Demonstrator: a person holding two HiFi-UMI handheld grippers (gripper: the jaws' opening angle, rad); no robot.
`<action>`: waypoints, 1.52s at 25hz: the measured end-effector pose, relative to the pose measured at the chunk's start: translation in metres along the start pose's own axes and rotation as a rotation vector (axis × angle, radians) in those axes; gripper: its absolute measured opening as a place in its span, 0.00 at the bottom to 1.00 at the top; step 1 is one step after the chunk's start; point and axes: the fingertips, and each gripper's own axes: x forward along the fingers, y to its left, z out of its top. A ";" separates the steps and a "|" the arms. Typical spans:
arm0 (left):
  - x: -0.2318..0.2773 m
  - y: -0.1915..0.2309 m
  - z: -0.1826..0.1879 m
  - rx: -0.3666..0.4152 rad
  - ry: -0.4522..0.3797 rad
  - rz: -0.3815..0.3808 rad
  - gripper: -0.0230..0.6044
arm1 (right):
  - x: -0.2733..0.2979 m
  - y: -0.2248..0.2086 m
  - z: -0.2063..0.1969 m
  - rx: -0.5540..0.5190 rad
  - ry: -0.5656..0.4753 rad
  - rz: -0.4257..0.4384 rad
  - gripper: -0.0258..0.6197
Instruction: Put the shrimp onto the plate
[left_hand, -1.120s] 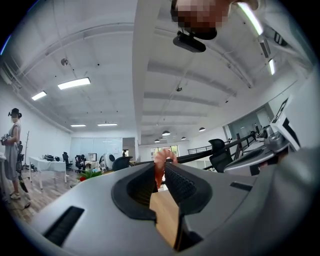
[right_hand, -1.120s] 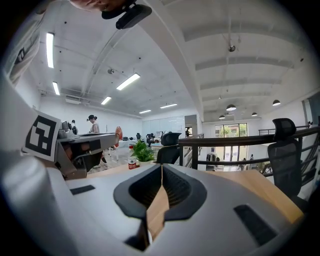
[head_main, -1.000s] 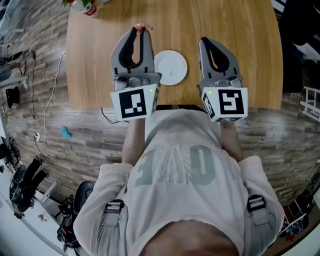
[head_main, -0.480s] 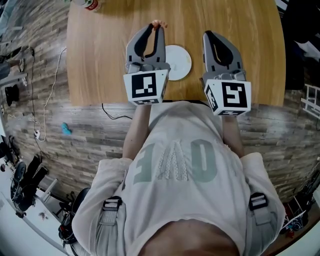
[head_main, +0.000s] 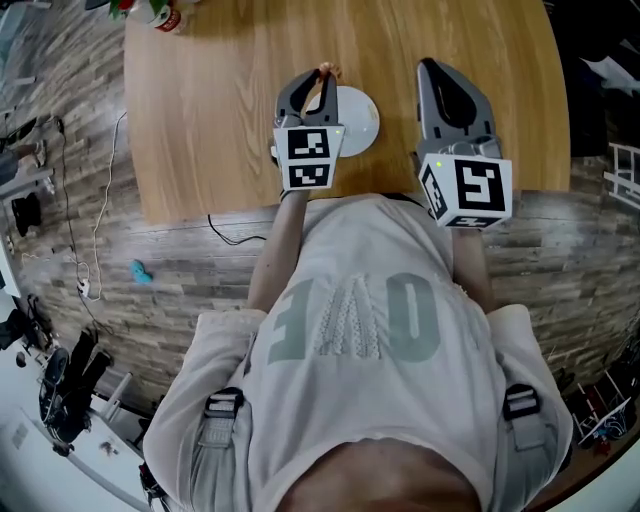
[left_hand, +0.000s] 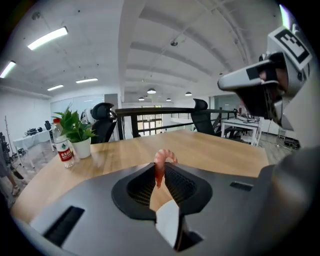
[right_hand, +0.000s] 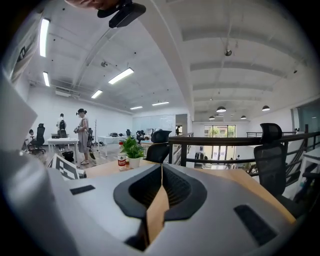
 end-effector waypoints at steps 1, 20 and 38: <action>0.002 -0.001 -0.011 0.004 0.040 -0.003 0.14 | -0.002 -0.002 0.000 -0.002 0.001 -0.011 0.07; 0.017 -0.031 -0.113 -0.031 0.507 -0.168 0.14 | -0.028 -0.014 -0.014 0.004 0.042 -0.106 0.07; 0.018 -0.042 -0.114 -0.026 0.512 -0.224 0.18 | -0.028 -0.010 -0.015 0.006 0.041 -0.092 0.07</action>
